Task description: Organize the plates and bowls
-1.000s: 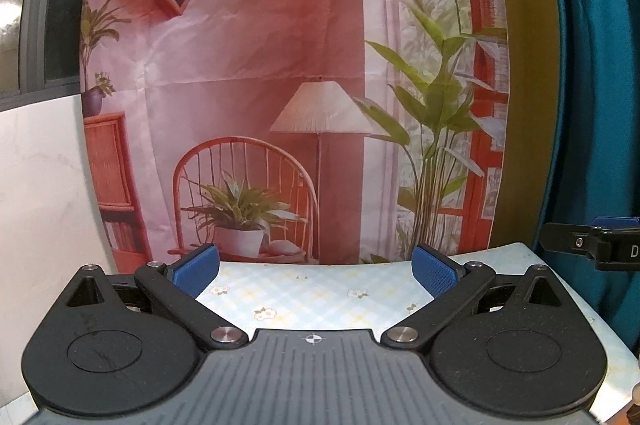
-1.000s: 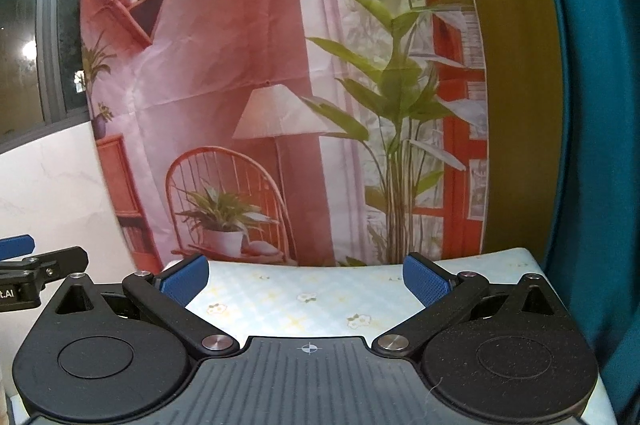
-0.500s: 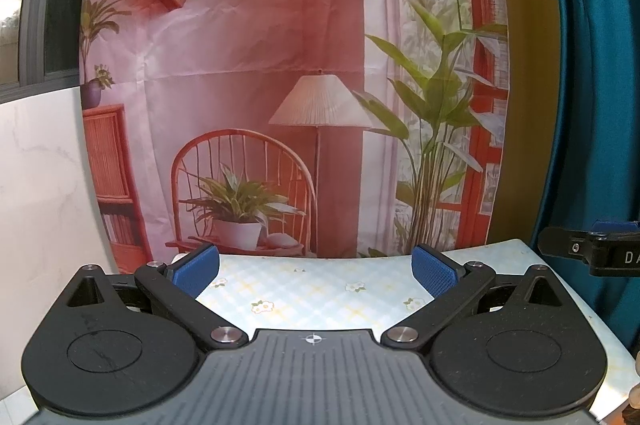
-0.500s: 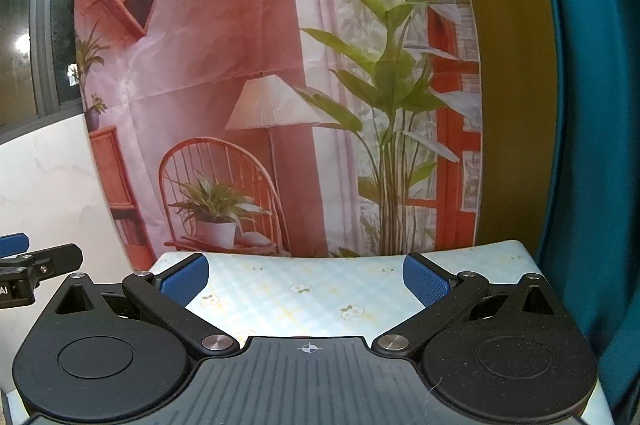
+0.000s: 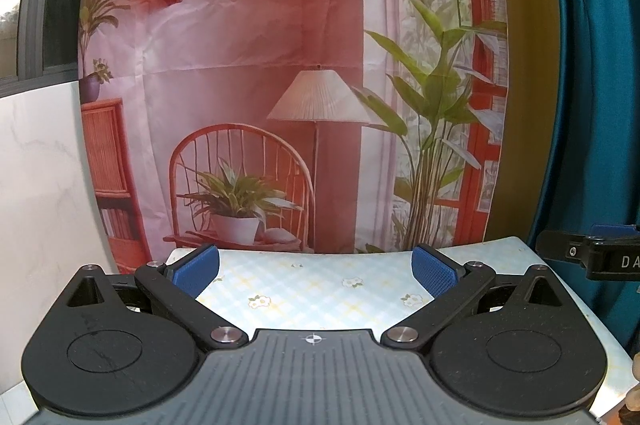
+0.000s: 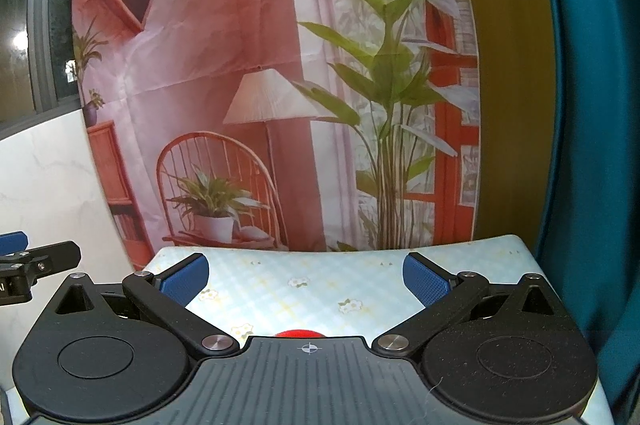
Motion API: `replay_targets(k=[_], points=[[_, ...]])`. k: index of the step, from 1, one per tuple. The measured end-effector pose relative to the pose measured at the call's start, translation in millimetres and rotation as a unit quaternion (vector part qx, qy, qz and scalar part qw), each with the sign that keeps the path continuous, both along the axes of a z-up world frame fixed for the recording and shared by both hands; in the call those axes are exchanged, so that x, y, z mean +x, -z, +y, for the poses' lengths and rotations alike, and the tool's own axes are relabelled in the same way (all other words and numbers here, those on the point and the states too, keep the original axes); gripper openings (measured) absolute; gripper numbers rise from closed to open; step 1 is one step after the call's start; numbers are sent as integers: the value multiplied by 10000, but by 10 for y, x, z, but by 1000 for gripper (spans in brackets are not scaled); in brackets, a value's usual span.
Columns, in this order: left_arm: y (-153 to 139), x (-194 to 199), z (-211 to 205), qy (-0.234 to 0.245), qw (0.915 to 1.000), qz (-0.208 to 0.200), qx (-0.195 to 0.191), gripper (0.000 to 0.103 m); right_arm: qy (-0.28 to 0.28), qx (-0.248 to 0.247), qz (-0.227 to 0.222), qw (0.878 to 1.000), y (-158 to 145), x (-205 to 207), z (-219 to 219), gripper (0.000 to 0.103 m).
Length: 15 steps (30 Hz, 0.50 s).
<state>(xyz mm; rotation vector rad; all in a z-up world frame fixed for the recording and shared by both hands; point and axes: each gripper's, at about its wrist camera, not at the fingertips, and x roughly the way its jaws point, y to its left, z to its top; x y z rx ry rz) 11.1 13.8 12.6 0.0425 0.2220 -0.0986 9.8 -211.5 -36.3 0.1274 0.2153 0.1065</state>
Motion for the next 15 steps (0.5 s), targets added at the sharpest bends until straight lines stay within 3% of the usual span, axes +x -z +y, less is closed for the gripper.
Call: replay_targets(k=[15], points=[[6, 12, 16, -1, 10000, 33, -19, 103, 9, -7, 38, 10000, 8, 9, 0, 103]])
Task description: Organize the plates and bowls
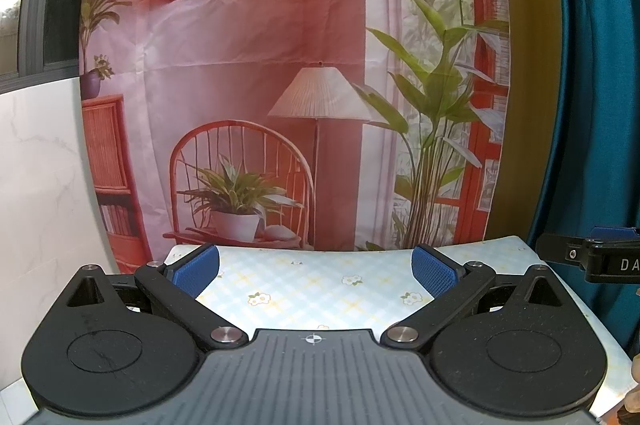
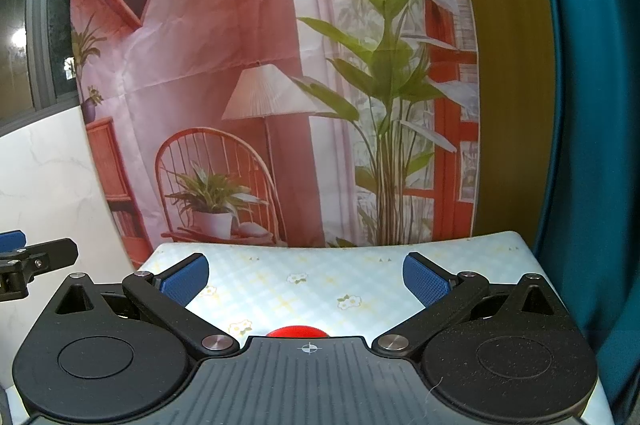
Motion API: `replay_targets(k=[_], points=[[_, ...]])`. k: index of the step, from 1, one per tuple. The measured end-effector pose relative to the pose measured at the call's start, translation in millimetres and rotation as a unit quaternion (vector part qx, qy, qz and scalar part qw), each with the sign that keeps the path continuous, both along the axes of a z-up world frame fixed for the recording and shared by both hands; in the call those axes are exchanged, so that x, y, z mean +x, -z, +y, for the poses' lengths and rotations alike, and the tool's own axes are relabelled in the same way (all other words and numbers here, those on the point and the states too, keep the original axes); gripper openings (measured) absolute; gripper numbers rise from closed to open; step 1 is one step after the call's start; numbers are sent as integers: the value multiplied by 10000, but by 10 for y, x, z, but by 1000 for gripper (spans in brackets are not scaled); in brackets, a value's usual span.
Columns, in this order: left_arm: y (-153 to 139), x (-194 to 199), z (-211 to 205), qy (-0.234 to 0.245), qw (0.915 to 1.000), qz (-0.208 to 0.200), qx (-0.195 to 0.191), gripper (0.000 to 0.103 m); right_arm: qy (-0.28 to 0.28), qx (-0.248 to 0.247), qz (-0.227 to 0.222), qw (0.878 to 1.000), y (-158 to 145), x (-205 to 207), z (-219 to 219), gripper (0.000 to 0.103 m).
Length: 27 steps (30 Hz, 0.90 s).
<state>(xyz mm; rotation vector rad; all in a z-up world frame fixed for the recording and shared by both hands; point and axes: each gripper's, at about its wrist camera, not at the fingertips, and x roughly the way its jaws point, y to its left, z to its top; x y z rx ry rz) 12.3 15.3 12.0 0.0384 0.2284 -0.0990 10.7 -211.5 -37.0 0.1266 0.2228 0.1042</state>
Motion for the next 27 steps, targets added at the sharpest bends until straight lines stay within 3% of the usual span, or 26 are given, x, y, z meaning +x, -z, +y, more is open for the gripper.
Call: replay_targets(k=[27], points=[[19, 2, 3, -7, 10000, 18, 2, 103, 0, 3, 6, 10000, 0, 8, -2, 103]])
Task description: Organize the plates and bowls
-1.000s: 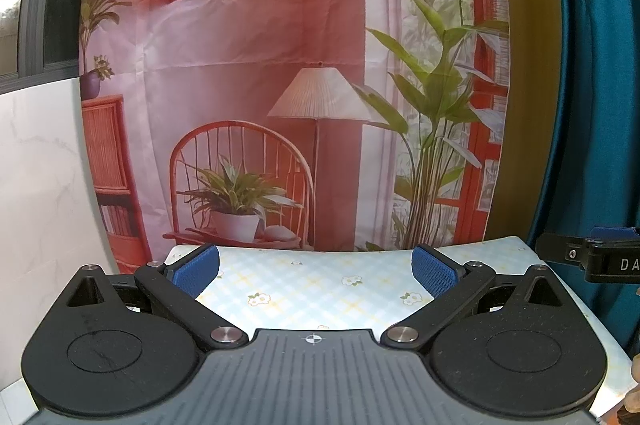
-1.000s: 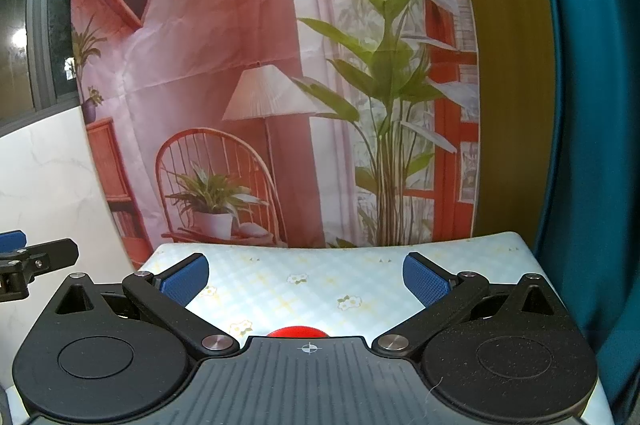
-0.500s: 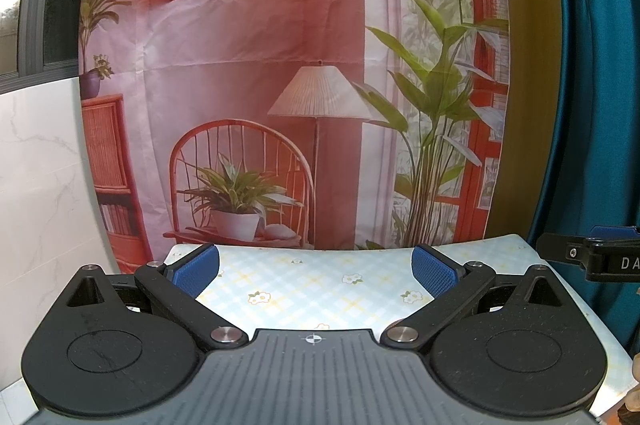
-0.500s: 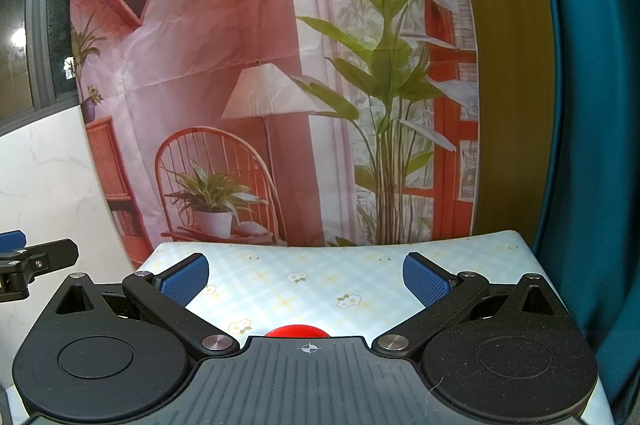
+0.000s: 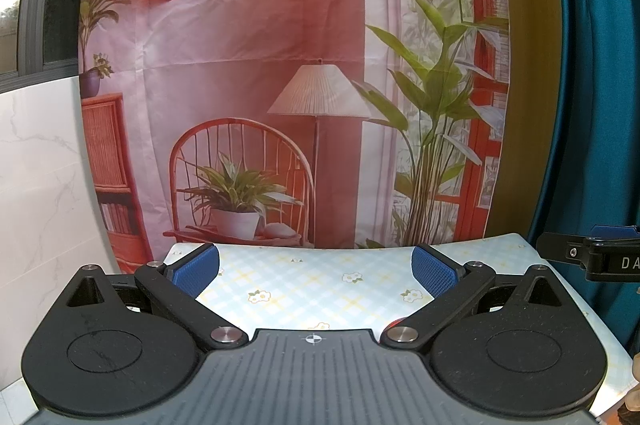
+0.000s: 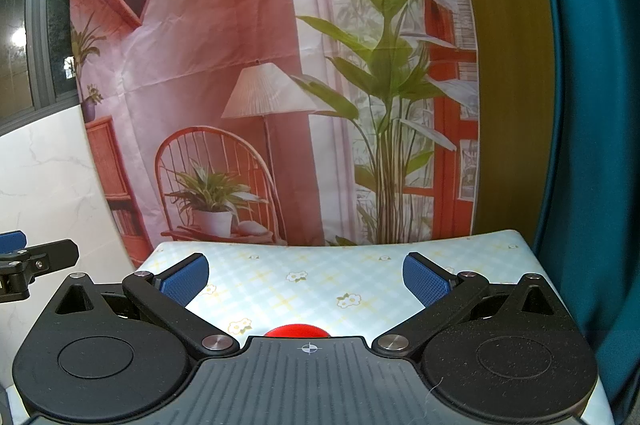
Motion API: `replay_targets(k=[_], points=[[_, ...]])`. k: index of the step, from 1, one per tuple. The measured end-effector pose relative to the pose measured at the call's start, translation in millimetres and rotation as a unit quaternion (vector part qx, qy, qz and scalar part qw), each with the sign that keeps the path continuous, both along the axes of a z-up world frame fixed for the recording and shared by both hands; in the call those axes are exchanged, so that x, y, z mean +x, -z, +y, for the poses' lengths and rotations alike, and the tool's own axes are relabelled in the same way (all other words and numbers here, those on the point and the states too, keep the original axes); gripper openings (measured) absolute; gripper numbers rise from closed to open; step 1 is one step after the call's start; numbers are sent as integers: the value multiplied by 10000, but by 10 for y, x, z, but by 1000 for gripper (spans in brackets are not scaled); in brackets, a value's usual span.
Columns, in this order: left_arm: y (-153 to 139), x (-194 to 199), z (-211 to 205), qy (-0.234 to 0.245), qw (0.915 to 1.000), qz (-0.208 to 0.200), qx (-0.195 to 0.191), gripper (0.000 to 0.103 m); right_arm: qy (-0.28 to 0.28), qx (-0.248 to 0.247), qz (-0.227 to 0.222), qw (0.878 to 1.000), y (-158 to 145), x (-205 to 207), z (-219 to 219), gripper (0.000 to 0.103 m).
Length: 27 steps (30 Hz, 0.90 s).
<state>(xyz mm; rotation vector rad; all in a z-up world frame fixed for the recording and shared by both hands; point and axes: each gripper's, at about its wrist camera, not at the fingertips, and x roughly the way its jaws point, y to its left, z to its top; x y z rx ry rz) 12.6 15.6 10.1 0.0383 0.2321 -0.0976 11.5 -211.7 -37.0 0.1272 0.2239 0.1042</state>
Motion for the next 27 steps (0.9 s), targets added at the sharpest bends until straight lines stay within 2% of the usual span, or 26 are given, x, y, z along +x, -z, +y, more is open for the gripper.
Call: replay_targets(k=[27], points=[[29, 16, 44, -15, 10000, 65, -20, 103, 65, -24, 87, 9999, 41, 18, -48, 103]])
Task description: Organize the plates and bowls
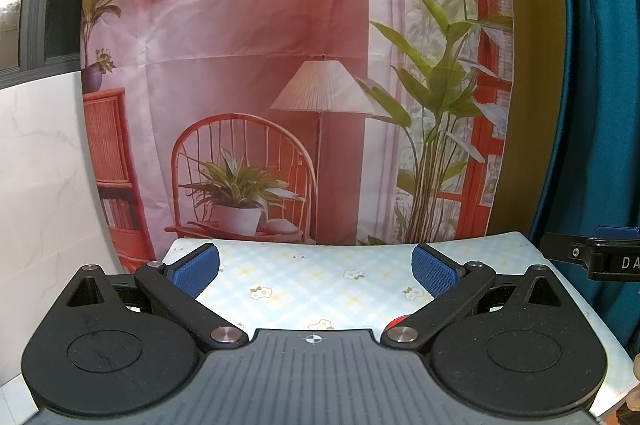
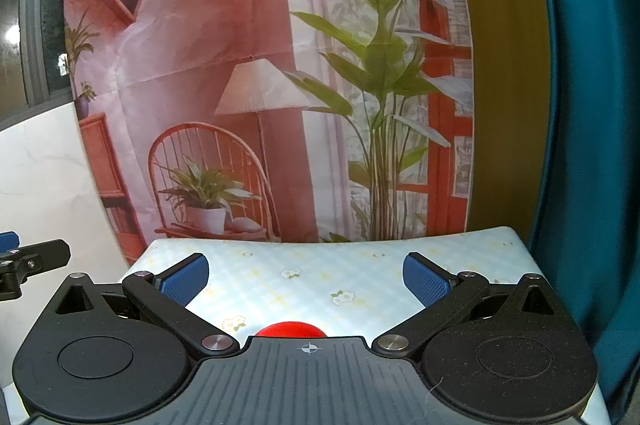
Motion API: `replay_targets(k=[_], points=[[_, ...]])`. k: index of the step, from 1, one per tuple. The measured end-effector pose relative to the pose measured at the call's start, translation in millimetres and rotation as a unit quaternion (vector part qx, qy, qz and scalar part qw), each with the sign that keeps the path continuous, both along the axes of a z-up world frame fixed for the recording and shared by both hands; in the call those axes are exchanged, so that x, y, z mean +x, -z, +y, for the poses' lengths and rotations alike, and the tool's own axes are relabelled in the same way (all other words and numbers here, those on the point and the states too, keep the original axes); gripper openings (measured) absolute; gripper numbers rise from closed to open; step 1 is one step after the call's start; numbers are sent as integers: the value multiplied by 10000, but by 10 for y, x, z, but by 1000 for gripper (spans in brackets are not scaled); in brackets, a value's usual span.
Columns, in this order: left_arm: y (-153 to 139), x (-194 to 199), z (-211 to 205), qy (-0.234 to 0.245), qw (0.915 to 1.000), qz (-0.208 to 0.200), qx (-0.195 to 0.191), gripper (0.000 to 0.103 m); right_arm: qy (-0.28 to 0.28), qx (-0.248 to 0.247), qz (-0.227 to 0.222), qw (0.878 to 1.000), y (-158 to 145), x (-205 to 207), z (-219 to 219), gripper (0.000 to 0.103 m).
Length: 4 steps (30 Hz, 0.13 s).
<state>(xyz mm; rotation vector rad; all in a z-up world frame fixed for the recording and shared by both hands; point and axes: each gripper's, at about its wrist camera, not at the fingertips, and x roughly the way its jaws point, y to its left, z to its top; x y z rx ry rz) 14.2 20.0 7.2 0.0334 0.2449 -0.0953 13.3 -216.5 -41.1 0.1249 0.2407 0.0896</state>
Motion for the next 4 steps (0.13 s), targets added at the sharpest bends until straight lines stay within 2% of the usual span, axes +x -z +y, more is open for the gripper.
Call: replay_targets(k=[4], points=[[5, 9, 9, 7, 10000, 7, -3, 103, -4, -13, 18, 10000, -1, -3, 1, 103]])
